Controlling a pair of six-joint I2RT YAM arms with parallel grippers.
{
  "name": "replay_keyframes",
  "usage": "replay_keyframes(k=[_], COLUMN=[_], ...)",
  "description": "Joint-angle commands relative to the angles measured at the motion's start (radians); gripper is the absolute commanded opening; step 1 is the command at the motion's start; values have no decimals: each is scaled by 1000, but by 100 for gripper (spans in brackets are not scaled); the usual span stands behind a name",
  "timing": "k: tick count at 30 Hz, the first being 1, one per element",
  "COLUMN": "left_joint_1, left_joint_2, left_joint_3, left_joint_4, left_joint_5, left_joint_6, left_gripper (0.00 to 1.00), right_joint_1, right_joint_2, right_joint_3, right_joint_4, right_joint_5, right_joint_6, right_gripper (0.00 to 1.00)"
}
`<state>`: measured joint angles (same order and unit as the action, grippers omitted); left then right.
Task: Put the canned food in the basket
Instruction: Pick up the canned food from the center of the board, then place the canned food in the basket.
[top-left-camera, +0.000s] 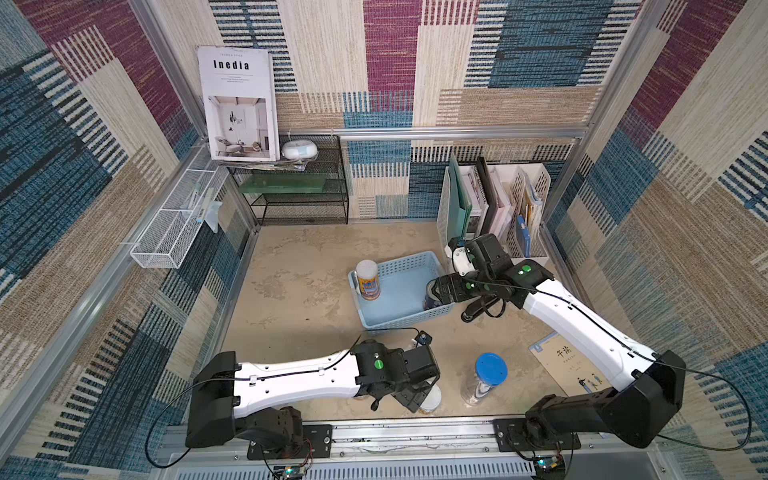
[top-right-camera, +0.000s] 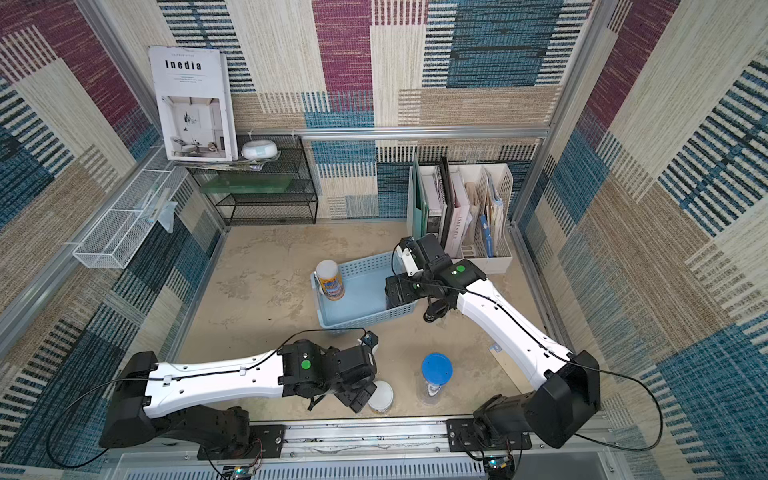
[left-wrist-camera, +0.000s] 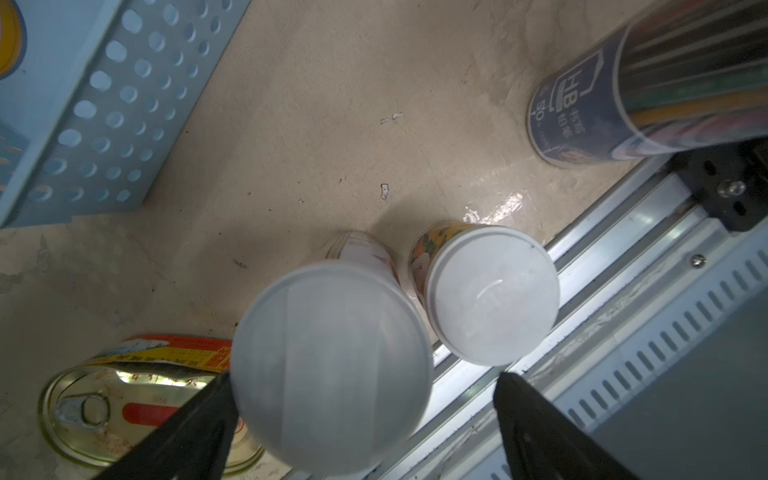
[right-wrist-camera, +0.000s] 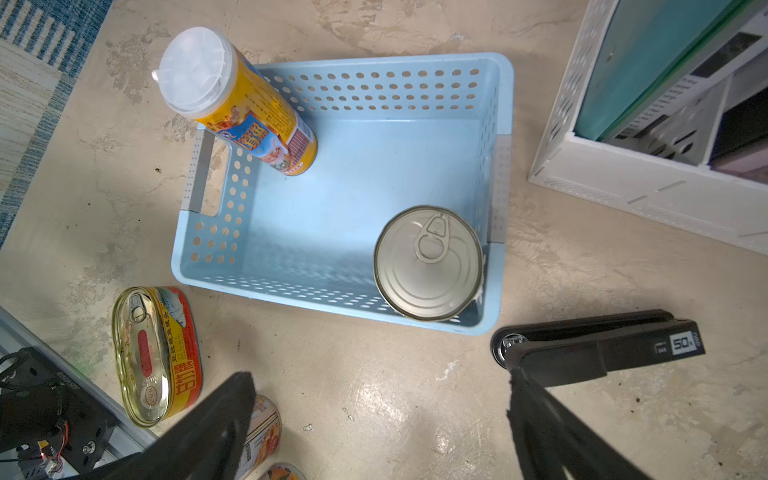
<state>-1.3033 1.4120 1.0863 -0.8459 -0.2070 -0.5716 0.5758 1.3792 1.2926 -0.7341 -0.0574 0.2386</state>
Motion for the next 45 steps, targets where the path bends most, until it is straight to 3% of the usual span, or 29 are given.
replay_keyframes(k=[1, 6, 8, 17, 20, 32, 40, 45], left_joint_1=[9, 32, 38, 47, 46, 75, 351, 433], left_joint_2=[18, 32, 46, 62, 39, -90, -10, 78], left_joint_3=[1, -11, -11, 21, 39, 296, 452, 539], left_joint_4=[-2, 17, 15, -6, -19, -184, -200, -184], left_joint_5=[-25, -27, -28, -30, -19, -59, -7, 10], left_joint_6=[4, 15, 18, 50, 63, 180, 317, 364], left_gripper=[99, 99, 95, 50, 42, 38, 38, 37], right_joint_1=[0, 0, 1, 0, -1, 0, 0, 1], right_joint_2=[-2, -3, -3, -3, -2, -3, -1, 1], right_joint_3=[-4, -22, -27, -41, -44, -27, -4, -4], right_joint_4=[23, 34, 35, 46, 49, 51, 44, 41], right_joint_5=[-7, -8, -8, -8, -12, -2, -1, 7], right_joint_6=[-13, -18, -18, -24, -27, -27, -19, -24], right_gripper=[99, 99, 99, 99, 99, 99, 99, 99])
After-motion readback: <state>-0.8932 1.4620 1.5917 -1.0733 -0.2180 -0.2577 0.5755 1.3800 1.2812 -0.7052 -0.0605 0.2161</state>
